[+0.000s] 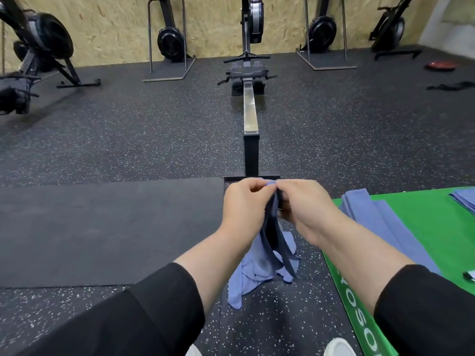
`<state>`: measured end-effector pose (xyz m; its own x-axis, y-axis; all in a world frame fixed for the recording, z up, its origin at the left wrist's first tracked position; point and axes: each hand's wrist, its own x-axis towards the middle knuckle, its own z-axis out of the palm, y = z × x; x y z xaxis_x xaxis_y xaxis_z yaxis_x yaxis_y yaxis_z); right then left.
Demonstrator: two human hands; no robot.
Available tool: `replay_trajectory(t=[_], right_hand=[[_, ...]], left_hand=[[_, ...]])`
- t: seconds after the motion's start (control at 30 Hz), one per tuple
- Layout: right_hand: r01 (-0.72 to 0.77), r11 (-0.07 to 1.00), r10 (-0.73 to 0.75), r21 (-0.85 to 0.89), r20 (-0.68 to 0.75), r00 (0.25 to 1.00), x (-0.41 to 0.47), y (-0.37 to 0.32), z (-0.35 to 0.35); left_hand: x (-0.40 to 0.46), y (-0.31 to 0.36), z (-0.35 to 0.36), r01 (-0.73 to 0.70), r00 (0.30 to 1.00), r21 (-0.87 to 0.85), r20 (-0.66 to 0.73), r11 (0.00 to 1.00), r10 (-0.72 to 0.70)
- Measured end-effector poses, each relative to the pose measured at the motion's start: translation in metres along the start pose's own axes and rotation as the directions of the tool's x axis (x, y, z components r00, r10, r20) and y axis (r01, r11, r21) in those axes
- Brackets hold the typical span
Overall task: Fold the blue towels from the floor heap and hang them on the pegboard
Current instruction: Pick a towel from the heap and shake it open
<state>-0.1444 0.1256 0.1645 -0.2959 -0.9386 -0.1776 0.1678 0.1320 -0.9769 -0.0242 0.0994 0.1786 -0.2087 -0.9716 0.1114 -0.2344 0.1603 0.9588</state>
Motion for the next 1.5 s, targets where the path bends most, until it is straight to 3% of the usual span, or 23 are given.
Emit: replay_trajectory(t=[0.1, 0.23, 0.33, 0.4, 0.47, 0.5, 0.7, 0.9, 1.0, 1.07, 1.17, 1.4, 1.5], right_hand=[[0.011, 0.996, -0.016, 0.093, 0.049, 0.999, 0.004, 0.000, -0.007], [0.017, 0.999, -0.016, 0.038, -0.009, 1.000, 0.008, -0.001, -0.020], [0.006, 0.999, -0.009, -0.044, -0.051, 0.999, 0.009, 0.002, -0.030], [0.009, 0.987, -0.012, -0.160, -0.019, 1.000, 0.007, 0.003, -0.036], [0.043, 0.946, -0.040, -0.323, 0.017, 0.999, 0.004, 0.003, -0.039], [0.069, 0.920, -0.061, -0.386, 0.032, 0.998, 0.003, 0.001, -0.039], [0.224, 0.781, -0.156, -0.583, 0.166, 0.974, -0.008, -0.010, -0.033], [0.272, 0.781, -0.171, -0.562, 0.225, 0.959, -0.011, -0.013, -0.034], [0.245, 0.764, -0.169, -0.597, 0.181, 0.969, -0.005, -0.010, -0.043], [0.210, 0.730, -0.135, -0.650, 0.164, 0.977, 0.000, -0.005, -0.050], [0.198, 0.679, -0.124, -0.707, 0.155, 0.980, 0.004, 0.000, -0.053], [0.241, 0.671, -0.194, -0.701, 0.148, 0.970, 0.002, -0.007, -0.048], [0.284, 0.665, -0.261, -0.690, 0.142, 0.955, 0.003, -0.018, -0.049]], left_hand=[[-0.004, 0.004, 0.001, -0.029, 0.994, 0.021, 0.103, 0.999, 0.026], [-0.011, 0.006, 0.002, 0.059, 0.967, -0.017, 0.249, 0.998, -0.053], [-0.003, -0.002, -0.011, 0.177, 0.966, -0.112, 0.209, 0.978, -0.150], [0.010, -0.016, -0.026, 0.098, 0.985, 0.072, 0.138, 0.993, -0.107], [0.018, -0.029, -0.043, -0.083, 0.981, 0.408, 0.196, 0.909, 0.001], [0.020, -0.034, -0.049, -0.154, 0.967, 0.485, 0.252, 0.861, 0.031], [0.021, -0.039, -0.062, -0.367, 0.881, 0.475, 0.455, 0.800, 0.134], [0.021, -0.055, -0.062, -0.363, 0.832, 0.585, 0.554, 0.725, -0.030], [0.023, -0.055, -0.071, -0.333, 0.842, 0.697, 0.523, 0.635, -0.133], [0.026, -0.049, -0.078, -0.329, 0.872, 0.708, 0.482, 0.625, -0.087], [0.029, -0.040, -0.085, -0.338, 0.897, 0.679, 0.442, 0.651, 0.005], [0.032, -0.028, -0.089, -0.229, 0.964, 0.563, 0.247, 0.795, 0.102], [0.033, -0.022, -0.092, -0.252, 0.966, 0.553, 0.198, 0.794, 0.168]])
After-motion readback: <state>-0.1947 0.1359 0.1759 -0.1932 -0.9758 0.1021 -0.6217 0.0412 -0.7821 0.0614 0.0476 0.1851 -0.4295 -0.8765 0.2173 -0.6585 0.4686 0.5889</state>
